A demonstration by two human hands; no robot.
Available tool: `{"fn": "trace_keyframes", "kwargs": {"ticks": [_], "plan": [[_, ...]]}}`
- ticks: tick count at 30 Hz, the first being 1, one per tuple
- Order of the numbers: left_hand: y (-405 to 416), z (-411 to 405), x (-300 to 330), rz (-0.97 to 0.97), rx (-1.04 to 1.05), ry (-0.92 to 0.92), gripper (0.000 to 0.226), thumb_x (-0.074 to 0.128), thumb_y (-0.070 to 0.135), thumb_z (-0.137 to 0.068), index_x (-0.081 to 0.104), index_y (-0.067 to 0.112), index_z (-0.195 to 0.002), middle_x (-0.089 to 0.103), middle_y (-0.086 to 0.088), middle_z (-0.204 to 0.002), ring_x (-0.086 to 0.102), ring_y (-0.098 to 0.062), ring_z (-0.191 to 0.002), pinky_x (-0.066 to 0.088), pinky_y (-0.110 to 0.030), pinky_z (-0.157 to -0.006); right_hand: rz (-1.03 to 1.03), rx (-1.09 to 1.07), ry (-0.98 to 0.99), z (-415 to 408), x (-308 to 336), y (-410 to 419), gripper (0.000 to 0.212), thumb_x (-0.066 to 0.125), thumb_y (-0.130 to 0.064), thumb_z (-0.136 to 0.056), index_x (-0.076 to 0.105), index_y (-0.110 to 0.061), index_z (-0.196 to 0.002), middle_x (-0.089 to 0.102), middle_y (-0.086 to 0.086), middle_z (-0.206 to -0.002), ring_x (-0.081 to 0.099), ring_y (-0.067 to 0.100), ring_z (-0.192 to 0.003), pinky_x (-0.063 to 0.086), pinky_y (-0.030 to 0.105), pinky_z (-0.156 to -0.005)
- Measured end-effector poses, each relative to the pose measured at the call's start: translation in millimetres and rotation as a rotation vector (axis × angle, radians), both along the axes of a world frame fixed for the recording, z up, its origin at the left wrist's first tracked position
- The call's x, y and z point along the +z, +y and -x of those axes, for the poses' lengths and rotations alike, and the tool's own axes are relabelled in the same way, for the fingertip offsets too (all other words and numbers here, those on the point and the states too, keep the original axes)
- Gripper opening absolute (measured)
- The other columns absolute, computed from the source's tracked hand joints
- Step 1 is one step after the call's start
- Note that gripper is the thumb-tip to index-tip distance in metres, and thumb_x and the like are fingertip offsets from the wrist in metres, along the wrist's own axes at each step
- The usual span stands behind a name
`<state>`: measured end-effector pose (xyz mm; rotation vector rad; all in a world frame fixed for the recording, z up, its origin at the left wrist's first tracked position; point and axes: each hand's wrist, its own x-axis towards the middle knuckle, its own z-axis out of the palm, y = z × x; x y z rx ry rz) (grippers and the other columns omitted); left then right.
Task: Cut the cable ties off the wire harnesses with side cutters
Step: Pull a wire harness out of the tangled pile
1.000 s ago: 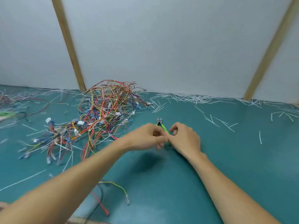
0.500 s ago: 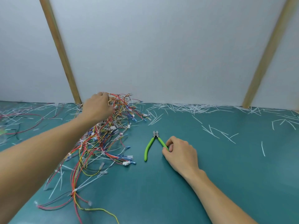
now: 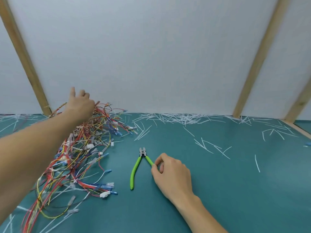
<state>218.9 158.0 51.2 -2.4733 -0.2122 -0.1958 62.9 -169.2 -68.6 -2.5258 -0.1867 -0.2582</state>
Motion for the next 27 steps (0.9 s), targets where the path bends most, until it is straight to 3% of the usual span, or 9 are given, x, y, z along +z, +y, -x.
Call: {"fn": "trace_keyframes", "kwargs": {"ticks": [3,8,10,13,15,18,21,24,27], "plan": [[-2.8,2.0,26.6,-0.001,-0.04,-0.204,0.026,0.051,0.016,-0.094,0.068,0.015,-0.114,0.053,-0.015,-0.129,0.037,-0.035,-0.13,0.008,-0.064,-0.119,-0.024,-0.015,-0.009,-0.8,-1.2,-0.3,0.013,0.054,-0.044,-0.094,0.059,-0.032,-0.094,0.057,-0.014,-0.069,0.062,0.012,-0.078,0.052,0.033,-0.072],[-25.5,21.2,104.2,0.379,-0.328,-0.82,0.036,0.047,0.005,-0.092,0.061,0.004,-0.124,0.053,-0.022,-0.132,0.046,-0.041,-0.125,0.014,-0.06,-0.12,-0.14,-0.068,-0.028,-1.4,-1.3,-3.4,0.01,0.054,-0.045,-0.097,0.058,-0.036,-0.1,0.062,-0.019,-0.077,0.061,0.005,-0.077,0.049,0.033,-0.07],[-68.6,44.1,105.8,0.26,-0.602,-0.746,0.035,0.048,0.011,-0.096,0.057,0.011,-0.13,0.058,-0.017,-0.127,0.055,-0.038,-0.116,0.031,-0.054,-0.112,-0.257,-0.105,-0.089,0.8,0.7,-4.0,0.012,0.055,-0.042,-0.097,0.052,-0.039,-0.109,0.061,-0.02,-0.086,0.059,0.002,-0.076,0.043,0.034,-0.07],[-141.8,90.4,55.2,-0.014,-0.907,-0.14,0.033,0.049,0.013,-0.096,0.054,0.02,-0.129,0.059,-0.004,-0.116,0.062,-0.028,-0.105,0.043,-0.04,-0.087,-0.445,-0.122,-0.233,2.4,6.6,-2.0,0.028,0.059,-0.036,-0.096,0.045,-0.039,-0.12,0.058,-0.02,-0.102,0.056,0.004,-0.077,0.042,0.035,-0.072],[-166.3,122.7,21.1,-0.126,-0.987,0.076,0.037,0.047,0.013,-0.093,0.051,0.02,-0.129,0.057,0.0,-0.116,0.06,-0.023,-0.107,0.041,-0.037,-0.088,-0.515,-0.054,-0.289,4.9,10.0,-1.4,0.046,0.066,-0.033,-0.093,0.043,-0.039,-0.133,0.056,-0.025,-0.115,0.058,0.004,-0.089,0.046,0.03,-0.076],[-167.6,149.4,1.9,0.03,-1.068,0.002,0.046,0.05,0.023,-0.091,0.05,0.018,-0.136,0.058,0.0,-0.125,0.055,-0.022,-0.118,0.031,-0.039,-0.111,-0.506,0.027,-0.313,11.8,11.6,-2.4,0.081,0.073,-0.041,-0.086,0.029,-0.041,-0.153,0.045,-0.03,-0.141,0.057,-0.002,-0.109,0.044,0.013,-0.092],[-152.4,169.5,-1.3,0.373,-1.13,-0.155,0.048,0.058,0.033,-0.09,0.055,0.018,-0.135,0.059,0.0,-0.129,0.053,-0.018,-0.123,0.03,-0.042,-0.117,-0.394,-0.061,-0.315,11.7,15.4,-8.9,0.069,0.078,-0.048,-0.085,0.046,-0.037,-0.145,0.055,-0.022,-0.118,0.055,0.011,-0.108,0.045,0.032,-0.097],[-136.2,192.3,-6.1,0.527,-1.147,-0.322,0.017,0.058,0.03,-0.091,0.063,0.019,-0.103,0.063,0.004,-0.093,0.06,-0.02,-0.086,0.049,-0.037,-0.08,-0.23,-0.138,-0.355,10.1,24.2,-16.6,0.021,0.074,-0.045,-0.089,0.074,-0.029,-0.102,0.061,-0.008,-0.086,0.053,0.021,-0.097,0.047,0.043,-0.085],[-118.5,206.1,-16.3,0.49,-0.887,-0.103,0.019,0.048,0.036,-0.097,0.059,0.022,-0.091,0.065,0.005,-0.079,0.062,-0.024,-0.068,0.05,-0.037,-0.057,-0.418,-0.154,-0.431,8.3,34.3,-21.0,0.014,0.068,-0.029,-0.097,0.072,-0.022,-0.085,0.058,0.004,-0.092,0.051,0.011,-0.09,0.049,0.04,-0.084]]}}
